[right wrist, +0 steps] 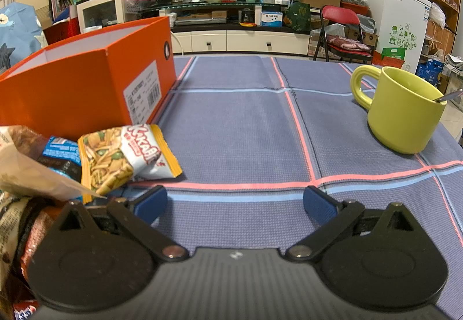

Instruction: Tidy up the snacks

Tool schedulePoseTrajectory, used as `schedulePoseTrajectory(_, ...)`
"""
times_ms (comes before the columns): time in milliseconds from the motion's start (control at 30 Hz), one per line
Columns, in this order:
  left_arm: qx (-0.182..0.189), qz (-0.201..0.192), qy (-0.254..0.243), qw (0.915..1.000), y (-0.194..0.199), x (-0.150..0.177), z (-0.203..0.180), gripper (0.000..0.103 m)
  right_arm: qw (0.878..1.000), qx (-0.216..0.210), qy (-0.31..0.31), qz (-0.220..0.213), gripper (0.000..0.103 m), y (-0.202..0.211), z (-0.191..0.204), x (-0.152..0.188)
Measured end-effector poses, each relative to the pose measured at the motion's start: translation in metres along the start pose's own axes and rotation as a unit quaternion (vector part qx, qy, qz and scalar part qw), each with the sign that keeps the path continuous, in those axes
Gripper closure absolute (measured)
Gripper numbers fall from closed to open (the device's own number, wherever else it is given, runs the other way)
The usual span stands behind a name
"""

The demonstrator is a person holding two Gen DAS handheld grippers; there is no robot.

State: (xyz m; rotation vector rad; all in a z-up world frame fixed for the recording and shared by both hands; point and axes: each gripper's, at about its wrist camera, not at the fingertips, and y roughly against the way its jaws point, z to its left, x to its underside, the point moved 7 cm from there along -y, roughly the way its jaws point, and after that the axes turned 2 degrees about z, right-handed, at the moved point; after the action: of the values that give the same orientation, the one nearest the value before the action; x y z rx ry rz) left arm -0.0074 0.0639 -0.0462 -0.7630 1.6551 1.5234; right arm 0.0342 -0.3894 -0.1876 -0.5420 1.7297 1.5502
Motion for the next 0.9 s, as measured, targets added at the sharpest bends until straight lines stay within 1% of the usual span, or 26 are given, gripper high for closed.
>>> schedulePoseTrajectory(333,-0.017,0.003,0.004,0.9998,-0.002,0.003,0.012,0.014,1.000,0.000,0.000,0.000,0.004,0.000,-0.001,0.000)
schedulePoseTrajectory(533,-0.021,0.008,0.001,0.9998,-0.008,0.002,0.010,0.014,1.000,0.000,0.000,0.000,0.004,0.000,0.000,0.000)
schedulePoseTrajectory(800,-0.024,0.028,-0.014,0.9992,-0.019,0.011,0.012,0.014,1.000,0.000,0.000,0.000,0.004,0.000,0.000,0.000)
schedulePoseTrajectory(900,-0.016,0.036,-0.014,0.9991,-0.023,0.012,0.013,0.014,1.000,0.000,0.000,0.000,0.004,0.000,0.000,0.000)
